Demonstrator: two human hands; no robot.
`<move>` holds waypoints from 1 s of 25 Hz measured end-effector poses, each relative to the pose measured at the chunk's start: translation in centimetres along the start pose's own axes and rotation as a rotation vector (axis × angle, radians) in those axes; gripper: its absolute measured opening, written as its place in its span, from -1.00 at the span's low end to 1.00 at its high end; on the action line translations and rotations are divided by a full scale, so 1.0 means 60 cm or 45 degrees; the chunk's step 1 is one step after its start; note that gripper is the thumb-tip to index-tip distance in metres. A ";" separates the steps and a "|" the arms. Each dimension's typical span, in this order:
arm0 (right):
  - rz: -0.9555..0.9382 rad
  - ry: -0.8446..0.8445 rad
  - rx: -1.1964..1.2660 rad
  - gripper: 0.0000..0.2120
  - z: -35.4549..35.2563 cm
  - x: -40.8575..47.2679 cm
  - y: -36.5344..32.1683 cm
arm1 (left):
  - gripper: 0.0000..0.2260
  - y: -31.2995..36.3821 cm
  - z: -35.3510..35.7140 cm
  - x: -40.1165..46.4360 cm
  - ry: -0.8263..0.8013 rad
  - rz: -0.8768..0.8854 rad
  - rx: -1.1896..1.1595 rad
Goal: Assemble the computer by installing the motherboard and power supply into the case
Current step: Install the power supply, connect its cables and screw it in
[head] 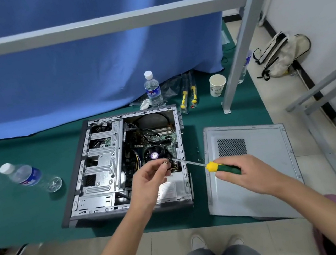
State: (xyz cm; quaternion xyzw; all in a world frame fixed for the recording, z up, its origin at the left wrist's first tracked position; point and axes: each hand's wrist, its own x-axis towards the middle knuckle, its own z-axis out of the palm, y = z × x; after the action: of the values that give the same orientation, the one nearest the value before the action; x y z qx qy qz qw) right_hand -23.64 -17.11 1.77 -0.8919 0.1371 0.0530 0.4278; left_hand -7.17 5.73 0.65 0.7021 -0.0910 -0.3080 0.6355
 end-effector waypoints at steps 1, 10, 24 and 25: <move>-0.025 0.017 -0.009 -0.71 -0.002 -0.002 -0.001 | -0.86 0.000 -0.003 0.001 0.001 0.000 -0.007; -0.100 0.056 -0.052 -0.77 -0.008 -0.010 -0.014 | -0.78 0.002 -0.008 0.004 -0.060 0.067 0.059; 0.107 0.025 0.393 -0.76 -0.060 -0.003 -0.002 | -0.90 0.035 -0.020 0.033 -0.274 0.281 0.986; 0.168 0.061 0.570 -0.78 -0.061 -0.007 0.011 | -0.91 0.031 -0.013 0.035 -0.323 0.289 1.086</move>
State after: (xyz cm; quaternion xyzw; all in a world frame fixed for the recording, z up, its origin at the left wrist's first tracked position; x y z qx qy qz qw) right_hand -24.31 -20.27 3.63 -0.7650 0.2134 0.0278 0.6070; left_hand -4.56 4.96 1.75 0.8433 -0.3632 -0.2548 0.3033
